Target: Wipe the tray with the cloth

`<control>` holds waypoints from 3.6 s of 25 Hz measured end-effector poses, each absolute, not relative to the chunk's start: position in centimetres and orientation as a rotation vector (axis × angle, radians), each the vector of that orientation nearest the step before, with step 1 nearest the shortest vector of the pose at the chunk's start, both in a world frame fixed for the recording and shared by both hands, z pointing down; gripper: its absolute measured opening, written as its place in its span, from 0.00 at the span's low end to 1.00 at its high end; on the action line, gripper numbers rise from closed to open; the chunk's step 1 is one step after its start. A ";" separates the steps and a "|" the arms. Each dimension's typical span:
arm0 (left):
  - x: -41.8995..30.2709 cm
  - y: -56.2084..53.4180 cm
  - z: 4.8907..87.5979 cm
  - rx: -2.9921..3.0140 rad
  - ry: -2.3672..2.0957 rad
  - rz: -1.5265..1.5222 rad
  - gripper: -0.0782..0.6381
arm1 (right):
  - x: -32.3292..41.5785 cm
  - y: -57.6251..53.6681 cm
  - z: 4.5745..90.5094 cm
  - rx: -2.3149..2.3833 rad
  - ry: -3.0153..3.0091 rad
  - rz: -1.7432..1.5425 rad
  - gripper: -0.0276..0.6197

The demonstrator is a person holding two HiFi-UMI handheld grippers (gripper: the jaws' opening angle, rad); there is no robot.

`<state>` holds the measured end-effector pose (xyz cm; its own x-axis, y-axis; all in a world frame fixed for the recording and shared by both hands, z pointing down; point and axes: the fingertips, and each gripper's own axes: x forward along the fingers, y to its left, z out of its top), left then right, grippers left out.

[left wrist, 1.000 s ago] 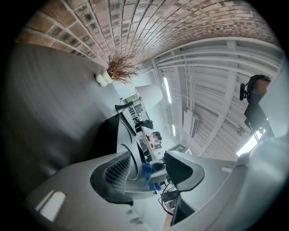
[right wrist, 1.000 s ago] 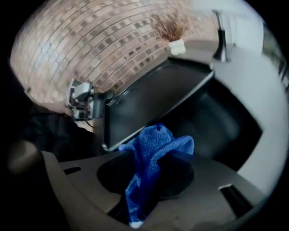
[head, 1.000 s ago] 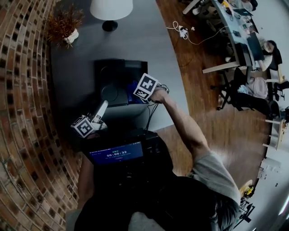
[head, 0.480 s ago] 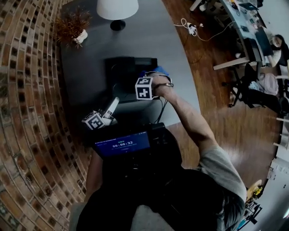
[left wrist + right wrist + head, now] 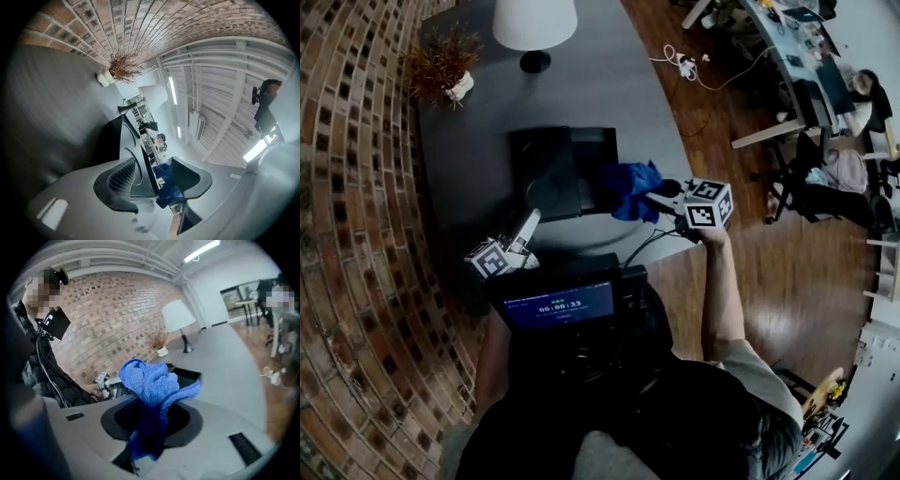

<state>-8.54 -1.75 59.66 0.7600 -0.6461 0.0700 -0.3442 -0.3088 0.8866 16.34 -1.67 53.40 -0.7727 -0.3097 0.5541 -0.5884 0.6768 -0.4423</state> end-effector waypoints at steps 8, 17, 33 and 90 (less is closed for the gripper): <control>-9.7 -2.6 59.2 1.927 -0.793 -0.383 0.44 | 31.0 5.7 63.5 0.701 -1.633 0.477 0.27; -11.5 -5.5 58.1 1.962 -0.837 -0.352 0.44 | 21.9 1.9 60.4 0.608 -1.810 0.310 0.54; -8.9 -9.3 61.2 2.005 -0.751 -0.152 0.47 | 10.4 -0.2 66.7 0.186 -2.043 0.626 0.57; -17.3 -21.5 61.1 1.935 -1.116 -0.197 0.66 | 3.4 -16.2 63.7 0.727 -2.331 1.074 0.54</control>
<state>-17.26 -21.45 61.11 0.5859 -0.7653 0.2667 -0.6276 -0.2203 0.7467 3.44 -16.18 63.67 -0.7492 -0.2661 0.6066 -0.6340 0.5533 -0.5403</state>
